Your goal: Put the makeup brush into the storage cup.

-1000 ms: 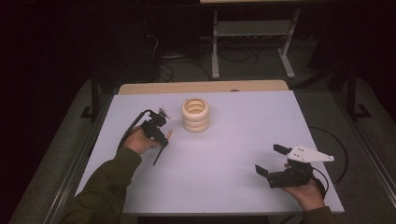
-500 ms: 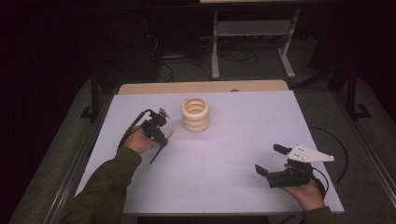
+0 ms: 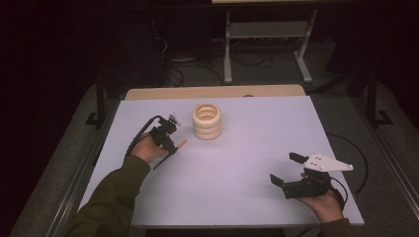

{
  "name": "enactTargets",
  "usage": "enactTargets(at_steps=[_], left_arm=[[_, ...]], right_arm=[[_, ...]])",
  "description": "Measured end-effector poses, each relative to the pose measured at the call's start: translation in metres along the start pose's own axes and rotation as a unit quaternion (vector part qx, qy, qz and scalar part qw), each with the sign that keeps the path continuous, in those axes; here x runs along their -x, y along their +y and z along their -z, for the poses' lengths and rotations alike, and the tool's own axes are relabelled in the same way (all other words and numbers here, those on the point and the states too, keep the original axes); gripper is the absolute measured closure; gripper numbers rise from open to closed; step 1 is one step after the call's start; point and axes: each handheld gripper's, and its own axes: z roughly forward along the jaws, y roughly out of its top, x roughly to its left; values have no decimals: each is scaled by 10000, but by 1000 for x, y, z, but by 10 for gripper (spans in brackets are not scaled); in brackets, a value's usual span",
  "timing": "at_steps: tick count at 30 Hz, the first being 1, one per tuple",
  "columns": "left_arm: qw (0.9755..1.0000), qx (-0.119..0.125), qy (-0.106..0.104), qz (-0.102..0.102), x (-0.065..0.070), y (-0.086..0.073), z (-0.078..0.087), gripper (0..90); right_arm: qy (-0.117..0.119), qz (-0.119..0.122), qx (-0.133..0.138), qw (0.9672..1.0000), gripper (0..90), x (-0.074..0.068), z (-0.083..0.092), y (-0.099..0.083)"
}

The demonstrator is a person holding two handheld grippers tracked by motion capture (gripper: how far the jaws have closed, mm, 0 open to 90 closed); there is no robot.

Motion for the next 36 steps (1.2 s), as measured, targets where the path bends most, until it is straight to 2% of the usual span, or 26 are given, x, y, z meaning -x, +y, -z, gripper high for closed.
enactTargets(at_steps=[10, 12, 14, 23, 30, 32, 36], left_arm=[[9999, 25, -102, -34, -3, -1, 1, 836], [9998, 100, -164, 35, -4, -2, 1, 836], [9997, 136, -199, -6, -5, -3, 2, 836], [9983, 444, -341, 147, -8, -9, 11, 836], [9969, 622, -462, 122, -13, -17, 19, 836], [9968, 642, -469, 53, -15, -19, 21, 836], [9954, 792, -526, 75, -18, -24, 24, 836]], right_arm=[[4, -21, -11, 10000, 0, 0, 0, 0], [-4, -18, -2, 10000, 0, 0, 0, 0], [-3, -18, -6, 10000, 0, 0, 0, 0], [-2, -28, -3, 10000, 0, 0, 0, 0], [1, -35, -6, 10000, 0, 0, 0, 0], [-2, -29, -1, 10000, 0, 0, 0, 0], [5, -31, -9, 10000, 0, 0, 0, 0]])
